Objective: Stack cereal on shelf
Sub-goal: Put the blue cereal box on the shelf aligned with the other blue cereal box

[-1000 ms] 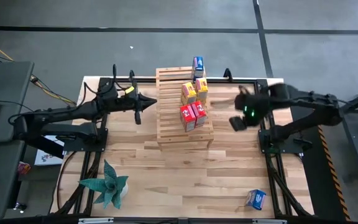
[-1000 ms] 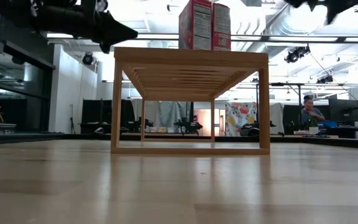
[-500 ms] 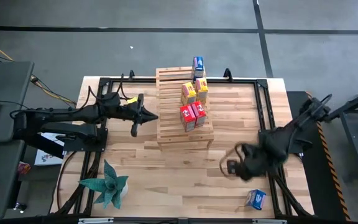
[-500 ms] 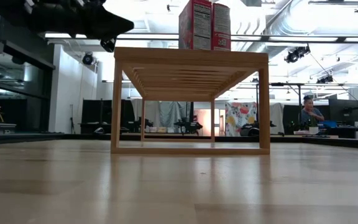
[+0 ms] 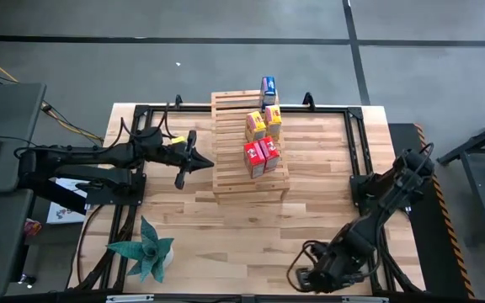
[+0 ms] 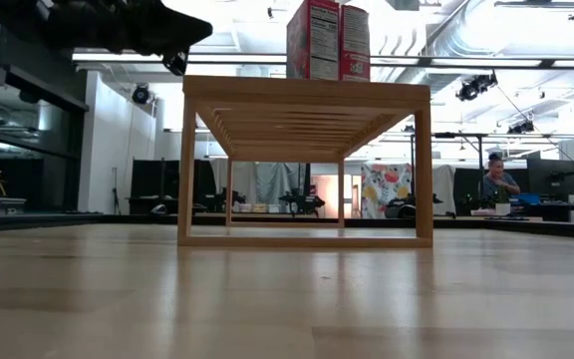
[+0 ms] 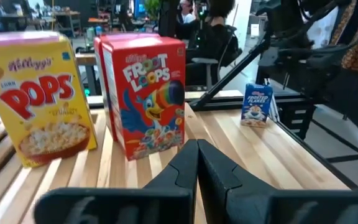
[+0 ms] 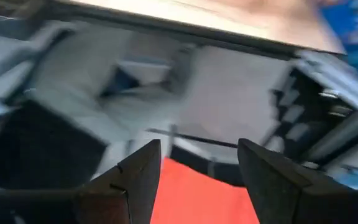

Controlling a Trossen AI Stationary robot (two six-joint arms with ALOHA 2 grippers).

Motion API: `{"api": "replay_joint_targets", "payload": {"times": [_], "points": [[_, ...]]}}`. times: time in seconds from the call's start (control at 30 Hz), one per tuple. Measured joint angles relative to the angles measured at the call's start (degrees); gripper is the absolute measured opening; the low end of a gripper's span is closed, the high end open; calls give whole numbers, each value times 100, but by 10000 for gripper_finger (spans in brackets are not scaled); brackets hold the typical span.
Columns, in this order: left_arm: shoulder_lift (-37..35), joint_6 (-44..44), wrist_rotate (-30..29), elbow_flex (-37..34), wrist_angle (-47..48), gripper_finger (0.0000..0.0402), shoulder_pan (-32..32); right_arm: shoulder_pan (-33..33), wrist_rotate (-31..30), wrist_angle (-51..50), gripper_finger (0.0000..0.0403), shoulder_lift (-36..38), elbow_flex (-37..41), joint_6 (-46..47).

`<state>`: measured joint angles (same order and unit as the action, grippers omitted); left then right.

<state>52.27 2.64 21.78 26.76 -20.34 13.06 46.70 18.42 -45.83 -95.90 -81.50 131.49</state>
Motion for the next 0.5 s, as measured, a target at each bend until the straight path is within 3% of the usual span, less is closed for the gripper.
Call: {"api": "replay_joint_targets", "payload": {"times": [0.17, 0.33, 0.43, 0.5], "points": [[0, 54, 0, 0, -202, 0, 2, -146, -821, 40, 170, 1, -307, -427], [0, 270, -2, 0, -429, 0, 2, -210, -1723, -195, 92, 4, -470, -1790], [0, 341, -69, 0, -639, 0, 2, -253, -1474, -255, 21, 4, -474, -2392], [0, 275, -152, 0, -851, 0, 2, -251, -1155, -169, 12, 4, -474, -2640]]}}
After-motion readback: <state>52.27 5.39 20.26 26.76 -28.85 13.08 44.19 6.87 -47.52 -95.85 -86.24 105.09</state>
